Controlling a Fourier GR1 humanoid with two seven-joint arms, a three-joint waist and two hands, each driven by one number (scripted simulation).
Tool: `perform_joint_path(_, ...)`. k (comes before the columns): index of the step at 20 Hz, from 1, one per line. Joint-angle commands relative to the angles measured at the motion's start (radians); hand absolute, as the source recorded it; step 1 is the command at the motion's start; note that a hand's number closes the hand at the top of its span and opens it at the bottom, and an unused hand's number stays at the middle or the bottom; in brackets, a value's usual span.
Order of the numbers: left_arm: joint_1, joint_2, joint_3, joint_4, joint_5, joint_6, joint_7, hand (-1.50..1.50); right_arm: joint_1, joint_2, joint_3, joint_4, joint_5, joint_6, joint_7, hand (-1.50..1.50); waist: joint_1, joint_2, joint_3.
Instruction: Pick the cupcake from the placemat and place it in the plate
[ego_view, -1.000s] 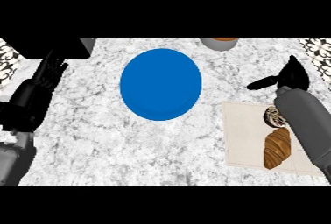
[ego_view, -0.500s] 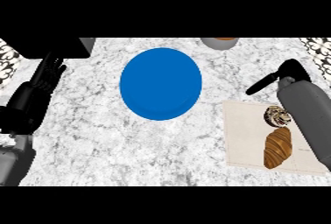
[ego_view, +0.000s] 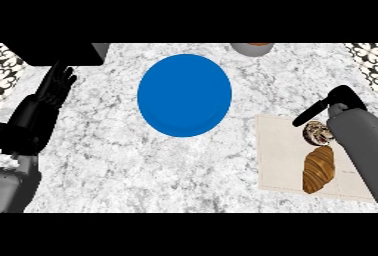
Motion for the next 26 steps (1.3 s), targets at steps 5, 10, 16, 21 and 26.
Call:
perform_joint_path(5, 0.001, 0.021, 0.047, -0.06, 0.022, -0.041, 0.059, 0.0, 0.065, 0.022, -0.044, -0.005, 0.011, 0.013, 0.135, -1.5, 0.017, 0.004, 0.001)
perform_joint_path(10, 0.028, -0.023, 0.025, -0.088, -0.027, -0.024, 0.056, 0.0, 0.137, 0.038, -0.072, -0.053, 0.007, 0.028, 0.106, -1.5, 0.015, 0.003, 0.001)
perform_joint_path(16, -0.027, -0.046, 0.035, -0.044, -0.05, -0.032, 0.073, 0.0, 0.166, 0.097, -0.08, -0.048, 0.034, 0.014, 0.125, -1.5, 0.013, 0.005, 0.001)
perform_joint_path(21, -0.043, -0.056, 0.062, -0.037, -0.055, -0.046, 0.071, 0.0, 0.161, 0.108, -0.084, 0.054, 0.085, 0.018, 0.069, -1.5, 0.017, 0.006, 0.001)
perform_joint_path(26, 0.001, -0.086, 0.058, 0.042, -0.069, -0.089, -0.032, 0.0, 0.126, 0.051, -0.079, 0.115, 0.238, -0.126, -0.076, 1.5, 0.02, 0.009, 0.001)
